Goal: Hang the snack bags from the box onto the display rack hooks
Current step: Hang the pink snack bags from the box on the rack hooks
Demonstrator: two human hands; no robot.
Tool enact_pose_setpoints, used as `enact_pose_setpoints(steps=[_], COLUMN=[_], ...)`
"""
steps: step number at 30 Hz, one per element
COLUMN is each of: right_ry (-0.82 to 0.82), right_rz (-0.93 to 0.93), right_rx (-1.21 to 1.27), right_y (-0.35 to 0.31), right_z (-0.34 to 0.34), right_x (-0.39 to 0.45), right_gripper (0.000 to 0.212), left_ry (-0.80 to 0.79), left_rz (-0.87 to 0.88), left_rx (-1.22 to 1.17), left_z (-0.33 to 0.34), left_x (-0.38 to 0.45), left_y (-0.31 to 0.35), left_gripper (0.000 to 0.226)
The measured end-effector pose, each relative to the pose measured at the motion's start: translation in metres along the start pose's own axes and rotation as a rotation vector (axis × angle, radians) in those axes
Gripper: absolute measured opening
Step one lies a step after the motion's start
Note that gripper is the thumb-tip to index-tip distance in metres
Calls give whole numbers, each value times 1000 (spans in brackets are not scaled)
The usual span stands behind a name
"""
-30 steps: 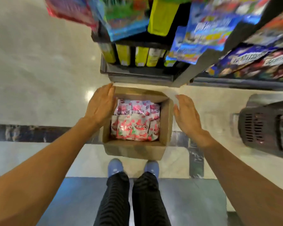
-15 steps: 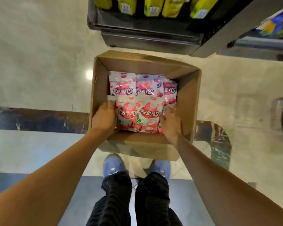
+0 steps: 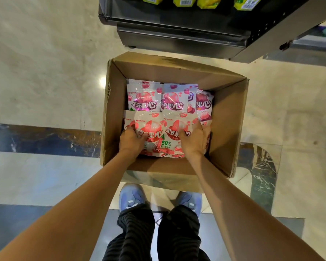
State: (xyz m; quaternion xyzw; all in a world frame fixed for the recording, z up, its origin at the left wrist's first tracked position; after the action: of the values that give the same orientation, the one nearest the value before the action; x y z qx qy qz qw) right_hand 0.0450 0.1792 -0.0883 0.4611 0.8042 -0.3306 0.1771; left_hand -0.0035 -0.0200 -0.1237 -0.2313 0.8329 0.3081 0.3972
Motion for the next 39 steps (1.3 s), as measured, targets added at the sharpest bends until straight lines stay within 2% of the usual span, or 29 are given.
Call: enact_pose_setpoints(steps=[3,7,9,12,14,16,19,22,25,28,32,35,39], right_ry=[-50,-40,-15,31,-45,-167,-286,-359,-412,-497,-506,-548,-628], right_rz=[45,80,24,-174,-252,-196,-56,72,124,233,363,356,211], right_rx=[-20,122,99,15,144,314,368,433,494,658,927,1026,1063], right_y=[2,8,8,-2,-4,4,24,35,39,48,38,14,-31], right_z=[4,7,4,-3,2,12,27,34,35,35,14,-18,-79], right_x=[12,17,13,1,-10,-18,-15,-7,-5,-11,-19,-25,-39], right_gripper=[65,59,47,32,24,26,47,40,39,47,44,43,47], left_ry=[-25,-29,-22,-69,-114,-138,-138,-106,-47,-90,-171,-254,-358], left_rz=[-1,9,11,-1,-6,4,39,93,59,74,78,110,127], left_rx=[-7,14,25,-72,-165,-209,-217,-196,-256,-309,-326,-336,-461], left_z=[0,-1,-4,0,2,2,-1,0,-3,-4,-17,-34,-63], left_x=[1,2,0,-6,-10,-12,-12,-13,-15,-22,-34,-46,-78], left_y=[-2,-8,-8,-6,-4,-2,1,5,4,11,28,47,87], left_gripper=[47,48,46,42,40,41,53,52,45,42,46,44,36])
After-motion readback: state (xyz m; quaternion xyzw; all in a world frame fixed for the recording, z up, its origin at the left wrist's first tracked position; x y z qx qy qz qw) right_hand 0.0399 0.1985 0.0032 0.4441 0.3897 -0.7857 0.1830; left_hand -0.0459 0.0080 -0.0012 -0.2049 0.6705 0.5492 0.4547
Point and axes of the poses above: each hand's wrist, its own x-axis towards the middle knuckle, its own z-axis out of the palm, y = z × x, the point moved 7 cm from there along x, towards the middle knuckle, and after that the axes turned 1 degree about y, right-handed, at the moved point
